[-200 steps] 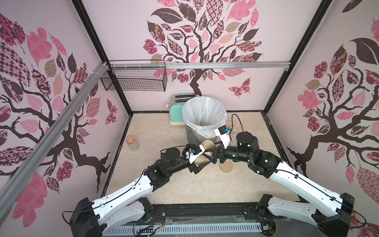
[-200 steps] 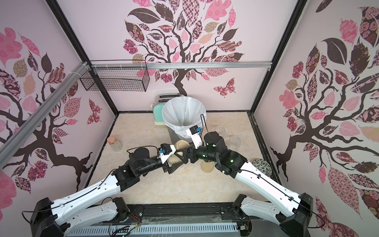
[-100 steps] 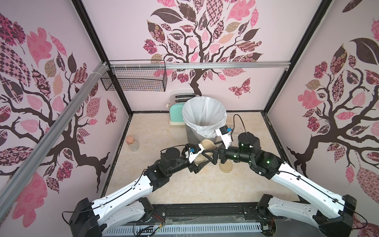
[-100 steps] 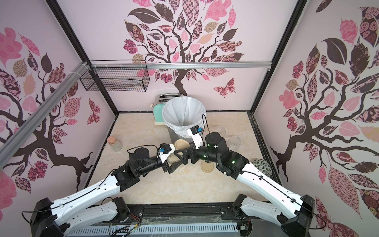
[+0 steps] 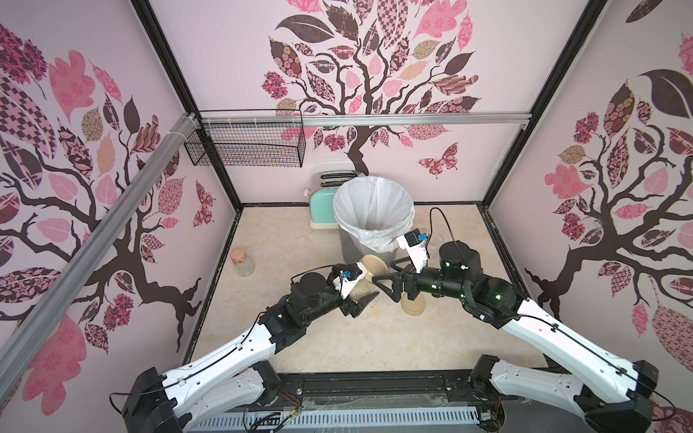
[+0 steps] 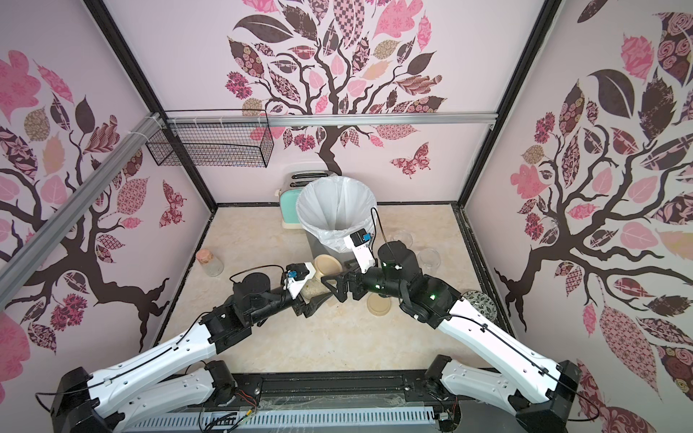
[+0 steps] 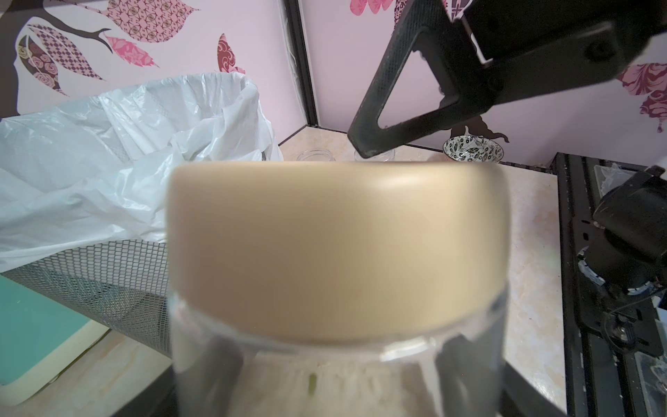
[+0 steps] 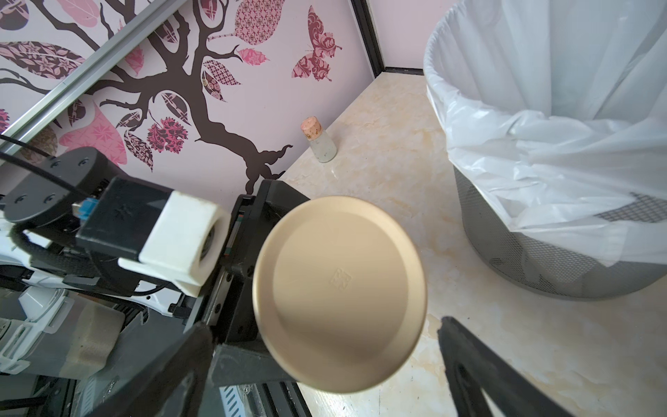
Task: Empty moldy rice from jars
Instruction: Pick up the jar from the center of the board, then unscrew the lid from the jar.
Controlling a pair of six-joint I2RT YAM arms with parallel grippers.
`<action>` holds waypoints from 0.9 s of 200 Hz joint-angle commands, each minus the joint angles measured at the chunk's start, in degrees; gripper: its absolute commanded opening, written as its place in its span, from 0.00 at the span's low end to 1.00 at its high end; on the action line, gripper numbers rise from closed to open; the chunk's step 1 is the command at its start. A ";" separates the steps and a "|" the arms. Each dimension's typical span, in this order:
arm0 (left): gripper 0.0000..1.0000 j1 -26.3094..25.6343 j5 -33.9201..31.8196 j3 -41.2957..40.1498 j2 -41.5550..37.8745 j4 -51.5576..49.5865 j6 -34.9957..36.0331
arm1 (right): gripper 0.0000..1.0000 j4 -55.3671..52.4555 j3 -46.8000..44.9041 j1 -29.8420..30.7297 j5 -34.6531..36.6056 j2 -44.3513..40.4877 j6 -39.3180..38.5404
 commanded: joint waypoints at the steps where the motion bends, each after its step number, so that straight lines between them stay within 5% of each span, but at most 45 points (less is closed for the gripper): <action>1: 0.80 0.34 -0.63 0.94 -2.16 5.24 -0.84 | 0.99 -2.39 2.96 0.02 0.05 0.75 -1.27; 180: 0.79 0.26 1.63 2.43 -1.00 6.01 -3.10 | 0.97 0.92 5.09 0.03 -3.35 5.63 -2.28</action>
